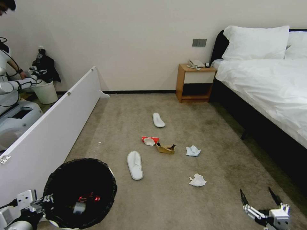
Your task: Pick up the trash bin, then pick up the garbage from the floor and place it into the trash bin.
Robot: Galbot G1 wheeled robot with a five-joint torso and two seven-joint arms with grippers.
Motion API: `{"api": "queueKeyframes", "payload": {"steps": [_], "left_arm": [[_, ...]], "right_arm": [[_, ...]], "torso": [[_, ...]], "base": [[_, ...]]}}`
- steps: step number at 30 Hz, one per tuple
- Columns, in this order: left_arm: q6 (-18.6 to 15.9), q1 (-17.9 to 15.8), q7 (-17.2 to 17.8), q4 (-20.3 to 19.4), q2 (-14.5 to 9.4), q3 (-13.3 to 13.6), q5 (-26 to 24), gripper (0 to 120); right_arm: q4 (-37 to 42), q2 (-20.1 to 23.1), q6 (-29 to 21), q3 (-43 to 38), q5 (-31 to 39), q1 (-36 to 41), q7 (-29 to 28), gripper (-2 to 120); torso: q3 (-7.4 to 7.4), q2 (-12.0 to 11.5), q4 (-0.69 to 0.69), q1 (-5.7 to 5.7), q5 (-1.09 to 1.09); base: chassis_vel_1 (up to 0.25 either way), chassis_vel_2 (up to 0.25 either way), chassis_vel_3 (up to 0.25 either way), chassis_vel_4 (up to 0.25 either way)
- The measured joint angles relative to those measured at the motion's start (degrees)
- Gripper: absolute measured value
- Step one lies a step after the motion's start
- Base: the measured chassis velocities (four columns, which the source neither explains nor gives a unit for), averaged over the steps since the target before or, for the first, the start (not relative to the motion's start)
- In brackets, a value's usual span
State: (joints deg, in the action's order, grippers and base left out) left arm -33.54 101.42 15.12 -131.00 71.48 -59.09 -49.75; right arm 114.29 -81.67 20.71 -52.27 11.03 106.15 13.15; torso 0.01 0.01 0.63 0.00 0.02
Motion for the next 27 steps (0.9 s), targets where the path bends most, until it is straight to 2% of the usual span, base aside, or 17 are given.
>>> {"api": "queueKeyframes", "payload": {"steps": [27], "left_arm": [[0.05, -0.12, 0.22, -0.62, 0.25, 0.24, -0.91, 2]], "right_arm": [[-1.72, -0.29, 0.04, 1.64, 0.13, -1.84, 1.38, 100]], "torso": [[-0.01, -0.01, 0.0, 0.0, -0.01]], "base": [[0.0, 0.0, 0.0, 0.0]]}}
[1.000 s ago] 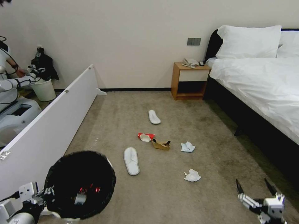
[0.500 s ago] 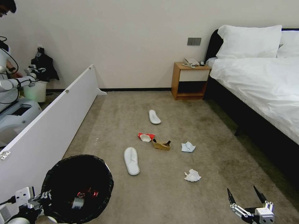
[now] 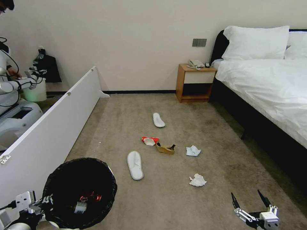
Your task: Pick up the trash bin, then pick up the garbage from the floor and place it into the trash bin.
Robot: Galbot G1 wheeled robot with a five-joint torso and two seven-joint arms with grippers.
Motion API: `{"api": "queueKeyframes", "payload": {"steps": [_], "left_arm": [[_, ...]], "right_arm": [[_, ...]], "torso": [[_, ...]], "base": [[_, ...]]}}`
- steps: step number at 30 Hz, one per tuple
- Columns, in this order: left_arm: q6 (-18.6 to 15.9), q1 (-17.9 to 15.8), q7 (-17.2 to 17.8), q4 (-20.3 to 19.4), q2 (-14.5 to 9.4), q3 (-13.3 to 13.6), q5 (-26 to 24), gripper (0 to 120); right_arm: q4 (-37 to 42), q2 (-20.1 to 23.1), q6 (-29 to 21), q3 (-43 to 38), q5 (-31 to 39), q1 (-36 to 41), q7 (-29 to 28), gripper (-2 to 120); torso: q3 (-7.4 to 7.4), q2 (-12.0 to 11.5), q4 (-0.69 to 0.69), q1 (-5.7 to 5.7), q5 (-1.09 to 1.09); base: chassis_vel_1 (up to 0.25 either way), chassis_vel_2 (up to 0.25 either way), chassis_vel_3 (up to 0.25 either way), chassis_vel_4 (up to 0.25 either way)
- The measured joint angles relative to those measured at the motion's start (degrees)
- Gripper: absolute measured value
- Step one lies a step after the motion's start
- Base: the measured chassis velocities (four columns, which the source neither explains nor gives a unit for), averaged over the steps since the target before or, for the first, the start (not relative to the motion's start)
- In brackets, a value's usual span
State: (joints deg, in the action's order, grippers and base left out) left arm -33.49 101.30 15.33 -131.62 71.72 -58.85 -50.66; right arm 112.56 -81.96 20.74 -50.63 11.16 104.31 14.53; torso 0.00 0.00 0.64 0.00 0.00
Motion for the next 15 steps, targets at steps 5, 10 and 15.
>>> {"api": "queueKeyframes", "payload": {"steps": [5, 10, 15], "left_arm": [[-0.14, -0.27, 0.12, -0.08, -0.01, 0.09, -0.07, 2], [-0.16, -0.29, 0.14, -0.1, 0.0, 0.11, -0.08, 2], [-0.16, -0.24, 0.15, -0.13, 0.05, 0.11, -0.09, 2]], "right_arm": [[-0.08, 0.16, 0.0, -0.01, 0.12, -0.01, 0.22, 100], [-0.18, 0.24, -0.05, 0.01, 0.23, 0.01, 0.51, 100], [-0.29, 0.16, -0.16, 0.03, 0.42, -0.17, 0.9, 100]], "torso": [[0.0, 0.0, 0.0, 0.0, 0.0], [0.0, 0.0, 0.0, 0.0, 0.0], [0.0, 0.0, 0.0, 0.0, 0.0]], "base": [[0.0, 0.0, 0.0, 0.0], [0.0, 0.0, 0.0, 0.0], [0.0, 0.0, 0.0, 0.0]]}}
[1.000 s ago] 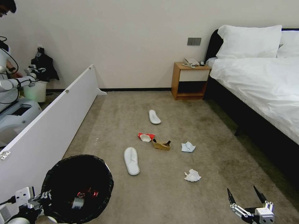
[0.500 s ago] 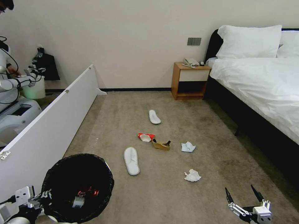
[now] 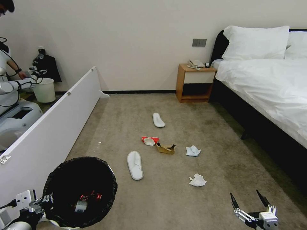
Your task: Pick up the trash bin, then pick up the garbage from the floor and place it into the trash bin.
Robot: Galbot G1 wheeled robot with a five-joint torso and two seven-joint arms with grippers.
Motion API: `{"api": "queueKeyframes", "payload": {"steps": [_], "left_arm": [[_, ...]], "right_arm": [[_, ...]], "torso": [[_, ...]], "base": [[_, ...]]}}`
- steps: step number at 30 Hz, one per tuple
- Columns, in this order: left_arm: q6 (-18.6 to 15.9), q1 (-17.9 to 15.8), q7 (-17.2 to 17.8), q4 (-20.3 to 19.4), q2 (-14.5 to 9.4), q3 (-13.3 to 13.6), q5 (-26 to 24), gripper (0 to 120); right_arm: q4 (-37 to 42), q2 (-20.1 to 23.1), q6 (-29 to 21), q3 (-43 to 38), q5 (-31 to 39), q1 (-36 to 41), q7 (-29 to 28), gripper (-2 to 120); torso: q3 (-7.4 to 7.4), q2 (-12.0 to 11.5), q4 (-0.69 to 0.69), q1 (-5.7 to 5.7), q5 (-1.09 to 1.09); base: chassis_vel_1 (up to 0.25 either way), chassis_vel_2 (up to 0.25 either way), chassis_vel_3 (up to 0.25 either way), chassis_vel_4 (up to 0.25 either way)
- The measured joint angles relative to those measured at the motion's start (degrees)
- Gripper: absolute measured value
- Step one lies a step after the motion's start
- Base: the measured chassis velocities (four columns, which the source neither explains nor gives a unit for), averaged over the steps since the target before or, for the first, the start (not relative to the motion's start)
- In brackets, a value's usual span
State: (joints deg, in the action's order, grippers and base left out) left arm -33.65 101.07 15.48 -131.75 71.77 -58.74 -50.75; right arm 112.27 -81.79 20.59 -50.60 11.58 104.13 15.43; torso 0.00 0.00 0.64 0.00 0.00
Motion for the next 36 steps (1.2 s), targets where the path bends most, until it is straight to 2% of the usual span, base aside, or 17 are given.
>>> {"api": "queueKeyframes", "payload": {"steps": [19, 36], "left_arm": [[-0.03, 0.15, 0.0, -0.22, 0.22, 0.09, 0.02, 2], [-0.03, 0.09, 0.0, -0.31, 0.35, 0.23, 0.08, 2]], "right_arm": [[-0.1, 0.5, -0.06, -0.25, 0.67, 0.09, 0.61, 100], [-0.2, 0.68, -0.15, -0.21, 0.91, -0.11, 0.85, 100]], "torso": [[0.0, 0.0, 0.0, 0.0, 0.0], [0.0, 0.0, 0.0, 0.0, 0.0]], "base": [[0.0, 0.0, 0.0, 0.0], [-0.041, 0.044, 0.041, -0.043]]}}
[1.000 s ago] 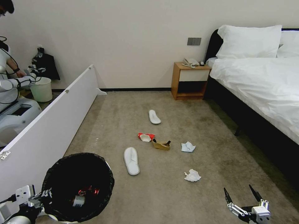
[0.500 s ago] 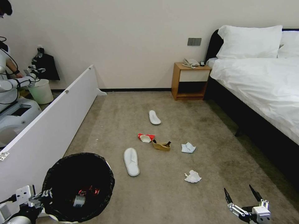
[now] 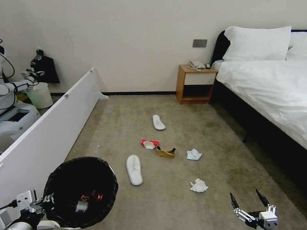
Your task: Pick up the trash bin, then pick up the garbage from the floor and place it into the trash bin.
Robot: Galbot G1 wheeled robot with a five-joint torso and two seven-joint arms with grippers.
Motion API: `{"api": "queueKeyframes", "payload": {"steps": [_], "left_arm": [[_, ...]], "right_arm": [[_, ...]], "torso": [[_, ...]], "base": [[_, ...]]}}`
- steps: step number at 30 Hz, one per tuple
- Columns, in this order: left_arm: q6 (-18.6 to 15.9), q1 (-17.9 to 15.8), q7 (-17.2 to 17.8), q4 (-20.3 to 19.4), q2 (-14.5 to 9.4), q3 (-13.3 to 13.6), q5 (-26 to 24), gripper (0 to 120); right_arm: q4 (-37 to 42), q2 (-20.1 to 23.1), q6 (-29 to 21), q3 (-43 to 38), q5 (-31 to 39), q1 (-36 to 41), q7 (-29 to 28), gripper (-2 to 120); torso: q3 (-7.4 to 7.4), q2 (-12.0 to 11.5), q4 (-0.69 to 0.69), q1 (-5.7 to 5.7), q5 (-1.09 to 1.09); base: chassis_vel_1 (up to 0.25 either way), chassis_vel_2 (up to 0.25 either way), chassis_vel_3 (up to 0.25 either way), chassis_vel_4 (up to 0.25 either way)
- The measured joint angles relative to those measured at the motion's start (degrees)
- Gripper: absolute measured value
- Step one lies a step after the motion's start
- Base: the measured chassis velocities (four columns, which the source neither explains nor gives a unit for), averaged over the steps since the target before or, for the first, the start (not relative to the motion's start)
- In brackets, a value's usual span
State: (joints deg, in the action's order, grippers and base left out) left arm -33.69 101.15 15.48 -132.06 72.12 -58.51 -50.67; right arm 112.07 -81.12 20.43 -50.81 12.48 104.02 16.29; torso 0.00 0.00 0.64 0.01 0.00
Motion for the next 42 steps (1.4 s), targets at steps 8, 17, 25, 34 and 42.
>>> {"api": "queueKeyframes", "payload": {"steps": [8, 17, 25, 34, 42], "left_arm": [[0.0, -0.08, 0.03, 0.03, 0.01, 0.01, 0.01, 2], [0.0, -0.23, 0.06, 0.1, 0.1, 0.16, 0.03, 2], [0.0, -0.26, 0.08, 0.1, 0.13, 0.16, 0.03, 2], [-0.01, -0.23, 0.13, 0.1, 0.32, 0.18, 0.08, 2], [-0.03, -0.35, 0.16, 0.09, 0.31, 0.13, 0.07, 2]], "right_arm": [[-0.07, 0.1, -0.12, 0.06, 0.03, -0.13, 0.09, 100], [-0.15, 0.25, -0.26, 0.13, 0.12, -0.28, 0.13, 100], [-0.16, 0.38, -0.3, 0.13, 0.2, -0.32, 0.15, 100], [-0.29, 0.42, -0.34, 0.15, 0.25, -0.38, 0.28, 100], [-0.39, 0.38, -0.38, 0.28, 0.3, -0.51, 0.39, 100]], "torso": [[0.0, 0.0, -0.01, 0.0, 0.0], [0.0, 0.0, -0.01, 0.0, 0.0], [0.0, 0.0, 0.0, 0.0, 0.0], [0.0, 0.0, -0.01, 0.0, 0.0], [0.0, 0.0, 0.0, 0.0, 0.0]], "base": [[-0.055, 0.054, 0.047, -0.066], [-0.058, 0.059, 0.065, -0.049], [-0.069, 0.06, 0.068, -0.076], [-0.057, 0.066, 0.071, -0.063], [-0.078, 0.063, 0.068, -0.064]]}}
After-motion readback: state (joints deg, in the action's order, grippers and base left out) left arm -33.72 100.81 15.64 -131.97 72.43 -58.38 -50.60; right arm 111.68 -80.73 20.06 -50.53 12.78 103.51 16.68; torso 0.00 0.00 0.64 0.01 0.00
